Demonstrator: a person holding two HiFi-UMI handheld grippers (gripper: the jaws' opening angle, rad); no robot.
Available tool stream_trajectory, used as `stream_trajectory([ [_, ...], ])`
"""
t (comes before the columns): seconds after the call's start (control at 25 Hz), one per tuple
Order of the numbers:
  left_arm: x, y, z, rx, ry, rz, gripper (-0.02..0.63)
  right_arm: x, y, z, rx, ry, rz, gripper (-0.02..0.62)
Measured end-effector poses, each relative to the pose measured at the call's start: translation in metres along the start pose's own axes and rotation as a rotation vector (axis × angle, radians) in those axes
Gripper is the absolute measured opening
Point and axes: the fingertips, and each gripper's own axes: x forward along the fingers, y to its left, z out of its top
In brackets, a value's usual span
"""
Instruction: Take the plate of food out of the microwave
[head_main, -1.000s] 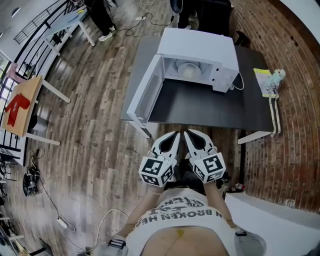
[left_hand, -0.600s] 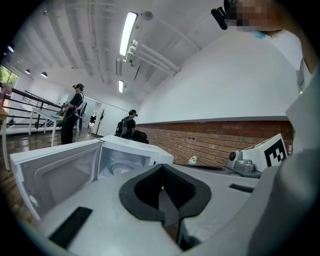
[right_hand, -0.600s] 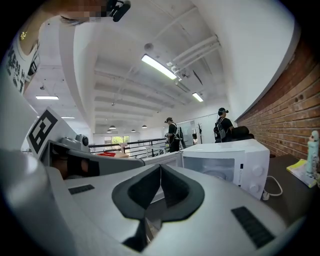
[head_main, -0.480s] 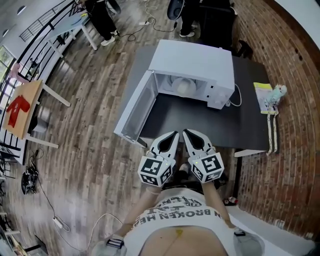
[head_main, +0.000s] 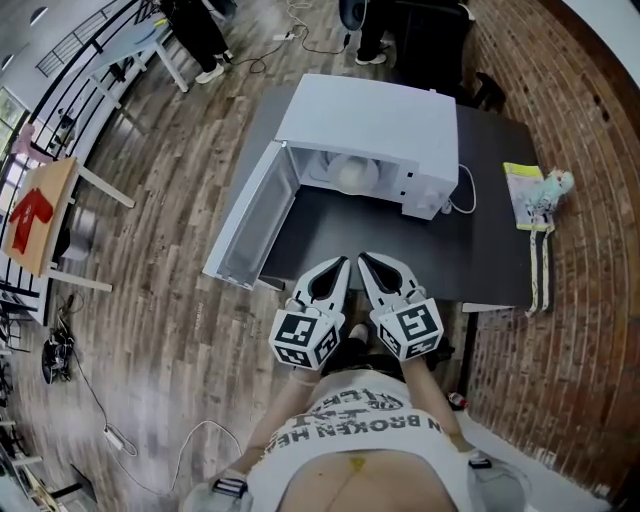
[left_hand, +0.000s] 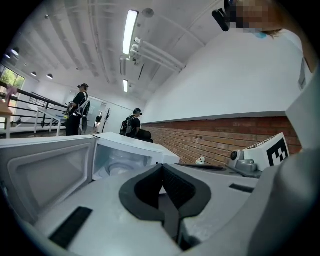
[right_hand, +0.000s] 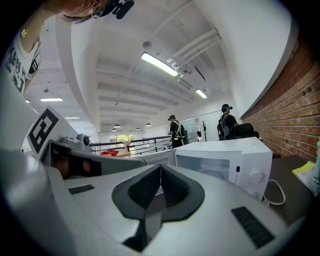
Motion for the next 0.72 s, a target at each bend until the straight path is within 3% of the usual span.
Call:
stream_trajectory([
  [0.36,0.019,-0.001,-0.006,-0.007,0.023,0.013,0.007,0.0,-0.019,-0.008,0.018,0.017,0.003,0.009],
  [0.72,0.047,0.008,-0.003,0.004,0.058,-0.037,0.007,0.012,-0.044,-0.006,0.053,-0.002,-0.054,0.008],
])
